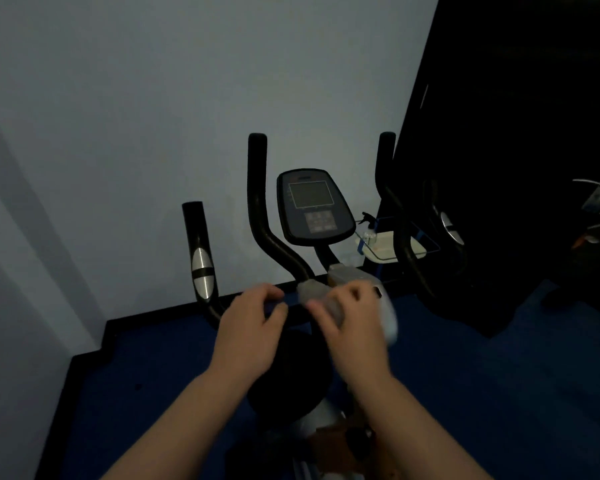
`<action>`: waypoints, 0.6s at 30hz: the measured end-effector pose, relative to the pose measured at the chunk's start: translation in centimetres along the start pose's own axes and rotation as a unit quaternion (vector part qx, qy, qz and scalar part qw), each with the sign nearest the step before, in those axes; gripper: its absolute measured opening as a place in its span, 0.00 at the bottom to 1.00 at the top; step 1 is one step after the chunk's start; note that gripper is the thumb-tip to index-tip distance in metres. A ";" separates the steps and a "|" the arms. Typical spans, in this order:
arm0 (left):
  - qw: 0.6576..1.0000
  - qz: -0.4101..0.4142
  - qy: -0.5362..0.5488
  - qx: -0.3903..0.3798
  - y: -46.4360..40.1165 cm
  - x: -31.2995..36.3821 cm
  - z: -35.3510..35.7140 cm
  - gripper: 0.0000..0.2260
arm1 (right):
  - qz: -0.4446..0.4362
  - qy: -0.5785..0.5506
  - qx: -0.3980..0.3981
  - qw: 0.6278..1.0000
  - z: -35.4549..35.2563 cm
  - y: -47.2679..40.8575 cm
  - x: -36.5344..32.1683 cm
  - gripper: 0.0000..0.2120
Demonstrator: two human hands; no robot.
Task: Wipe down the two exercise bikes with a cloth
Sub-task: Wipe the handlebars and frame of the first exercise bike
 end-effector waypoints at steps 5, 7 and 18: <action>0.997 -0.005 -0.074 -0.016 0.2 -0.5 0.7 0.16 | -0.020 -0.102 0.027 0.994 1.5 3.5 2.6 0.07; 0.997 -0.008 -0.075 -0.004 0.1 -0.4 0.5 0.14 | -0.029 -0.117 0.005 0.993 1.4 3.1 2.7 0.08; 0.998 -0.028 -0.061 -0.006 -0.3 -0.8 0.4 0.11 | -0.104 -0.013 -0.027 0.994 1.7 1.1 1.2 0.05</action>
Point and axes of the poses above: each hand's wrist, its own y-axis away from the middle knuckle, its own z-axis out of the palm, x = y × z, the point moved 6 cm from there along -y, towards the middle knuckle, and after that the axes turned 3 degrees about -z, right-handed, at the moved point
